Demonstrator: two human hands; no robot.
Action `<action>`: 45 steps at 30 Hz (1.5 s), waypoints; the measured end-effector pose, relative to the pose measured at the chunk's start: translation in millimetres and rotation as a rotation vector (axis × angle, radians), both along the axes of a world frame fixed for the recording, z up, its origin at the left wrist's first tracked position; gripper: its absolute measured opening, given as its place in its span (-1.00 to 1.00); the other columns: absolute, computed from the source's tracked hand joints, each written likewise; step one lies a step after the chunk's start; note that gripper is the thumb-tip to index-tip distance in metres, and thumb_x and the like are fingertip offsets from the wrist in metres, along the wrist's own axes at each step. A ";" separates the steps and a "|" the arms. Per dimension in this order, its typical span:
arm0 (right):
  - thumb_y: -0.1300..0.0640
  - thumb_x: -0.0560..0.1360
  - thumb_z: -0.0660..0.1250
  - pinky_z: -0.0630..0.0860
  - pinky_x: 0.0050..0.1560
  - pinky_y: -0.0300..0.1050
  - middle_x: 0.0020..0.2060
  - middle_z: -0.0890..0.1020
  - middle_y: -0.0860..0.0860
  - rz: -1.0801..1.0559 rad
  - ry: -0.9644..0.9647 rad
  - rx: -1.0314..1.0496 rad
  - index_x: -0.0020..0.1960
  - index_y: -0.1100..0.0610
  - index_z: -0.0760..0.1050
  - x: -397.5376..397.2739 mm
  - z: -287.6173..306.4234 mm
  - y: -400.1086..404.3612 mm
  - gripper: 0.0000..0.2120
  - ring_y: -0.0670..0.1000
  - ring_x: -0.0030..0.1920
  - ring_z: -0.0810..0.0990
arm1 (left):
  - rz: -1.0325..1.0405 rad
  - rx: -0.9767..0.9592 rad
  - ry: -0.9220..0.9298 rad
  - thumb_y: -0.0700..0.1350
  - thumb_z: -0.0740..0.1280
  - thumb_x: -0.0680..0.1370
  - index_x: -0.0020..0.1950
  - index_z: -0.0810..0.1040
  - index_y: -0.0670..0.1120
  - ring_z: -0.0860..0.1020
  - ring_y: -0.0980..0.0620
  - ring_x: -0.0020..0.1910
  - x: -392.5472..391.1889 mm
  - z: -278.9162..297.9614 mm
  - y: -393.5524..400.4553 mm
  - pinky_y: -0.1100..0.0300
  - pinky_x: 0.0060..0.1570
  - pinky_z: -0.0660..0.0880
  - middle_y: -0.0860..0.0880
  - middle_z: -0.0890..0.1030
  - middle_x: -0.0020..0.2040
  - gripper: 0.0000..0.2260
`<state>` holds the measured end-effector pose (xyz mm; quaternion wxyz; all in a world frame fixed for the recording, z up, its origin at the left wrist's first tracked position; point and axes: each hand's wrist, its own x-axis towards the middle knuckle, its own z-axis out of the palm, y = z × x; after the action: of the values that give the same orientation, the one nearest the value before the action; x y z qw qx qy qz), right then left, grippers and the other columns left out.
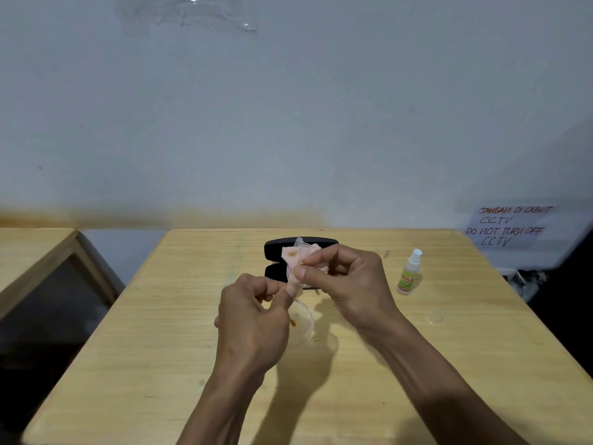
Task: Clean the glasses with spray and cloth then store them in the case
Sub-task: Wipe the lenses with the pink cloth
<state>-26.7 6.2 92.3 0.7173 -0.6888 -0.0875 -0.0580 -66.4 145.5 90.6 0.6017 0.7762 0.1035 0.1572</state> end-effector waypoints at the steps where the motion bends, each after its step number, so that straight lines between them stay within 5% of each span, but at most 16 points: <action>1: 0.27 0.35 0.60 0.57 -0.22 -0.19 -0.33 0.72 -0.04 0.011 -0.034 -0.036 -0.20 0.15 0.71 -0.1 0.2 -3.1 -0.90 -0.07 -0.30 0.62 | -0.016 -0.011 0.002 0.03 0.51 0.42 -0.32 0.67 -0.02 0.51 0.16 -0.26 -0.8 1.5 0.5 -0.24 0.14 0.46 0.03 0.63 -0.20 -0.83; 6: 0.22 0.40 0.57 0.55 -0.18 -0.26 -0.28 0.74 -0.02 0.018 -0.080 -0.092 -0.05 0.12 0.74 -1.7 -5.1 -15.0 -0.87 -0.09 -0.25 0.65 | -0.043 -0.016 -0.002 -0.02 0.49 0.44 -0.32 0.71 0.07 0.53 0.14 -0.23 -3.5 5.6 -0.6 -0.06 0.01 0.52 0.05 0.66 -0.18 -0.87; 9: 0.22 0.43 0.54 0.55 -0.20 -0.34 -0.20 0.77 -0.06 0.006 -0.077 -0.027 0.06 0.15 0.73 -2.1 -3.8 -13.0 -0.80 -0.15 -0.25 0.69 | -0.037 0.044 -0.008 0.00 0.50 0.42 -0.32 0.68 0.05 0.50 0.20 -0.23 -4.1 4.8 -3.8 -0.17 0.14 0.44 0.10 0.64 -0.20 -0.88; 19: 0.35 0.35 0.58 0.51 -0.30 -0.37 -0.25 0.76 0.00 0.007 0.053 0.112 -0.09 0.20 0.70 -4.3 2.9 2.1 -0.84 -0.11 -0.27 0.69 | 0.021 0.030 -0.045 0.09 0.45 0.37 -0.30 0.65 -0.04 0.52 0.17 -0.21 -1.9 5.8 -7.9 -0.26 0.15 0.43 0.06 0.62 -0.23 -0.79; 23: 0.36 0.30 0.60 0.46 -0.29 -0.20 -0.26 0.74 0.05 0.082 0.152 0.028 -0.21 0.10 0.68 -1.2 6.7 -6.5 -0.79 -0.02 -0.28 0.57 | 0.022 0.053 -0.014 0.01 0.49 0.42 -0.29 0.63 -0.04 0.50 0.17 -0.21 -2.2 3.5 -2.7 -0.25 0.15 0.42 0.07 0.61 -0.23 -0.83; 30: 0.36 0.29 0.60 0.51 -0.28 -0.18 -0.32 0.70 0.06 0.030 0.192 0.150 -0.23 0.13 0.63 -3.0 8.4 2.7 -0.78 0.01 -0.32 0.65 | 0.023 0.297 -0.031 -0.10 0.46 0.47 -0.33 0.44 0.10 0.45 0.04 0.01 -8.9 5.0 -8.5 0.19 -0.02 0.12 0.06 0.53 -0.13 -0.74; 37: 0.40 0.36 0.53 0.59 -0.22 -0.07 -0.11 0.71 0.17 0.036 0.288 0.386 -0.27 0.10 0.58 -0.9 10.5 9.7 -0.76 0.10 -0.21 0.69 | -0.006 0.277 -0.040 -0.09 0.48 0.46 -0.35 0.48 0.07 0.47 0.18 -0.06 -9.1 6.1 -8.8 -0.06 0.17 0.33 0.07 0.54 -0.20 -0.75; 41: 0.43 0.35 0.53 0.52 -0.13 -0.06 -0.33 0.70 0.08 0.098 0.253 0.283 -0.24 0.11 0.53 -3.9 8.8 8.2 -0.72 0.04 -0.33 0.68 | -0.004 0.143 -0.034 -0.07 0.49 0.43 -0.35 0.53 0.03 0.49 0.20 -0.16 -6.1 2.6 -2.3 -0.24 0.17 0.40 0.11 0.57 -0.25 -0.79; 45: 0.43 0.31 0.55 0.48 -0.11 -0.03 -0.38 0.66 0.06 0.097 0.213 0.208 -0.24 0.12 0.54 -5.7 7.2 3.8 -0.71 0.04 -0.32 0.61 | 0.003 0.151 -0.034 -0.05 0.48 0.45 -0.33 0.54 0.04 0.50 0.13 -0.09 -5.7 3.8 -1.1 -0.21 0.16 0.41 0.12 0.59 -0.23 -0.80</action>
<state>-32.4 10.0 99.5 0.7920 -0.6080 -0.0376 0.0411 -72.1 144.4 94.4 0.5427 0.8166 0.0822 0.1786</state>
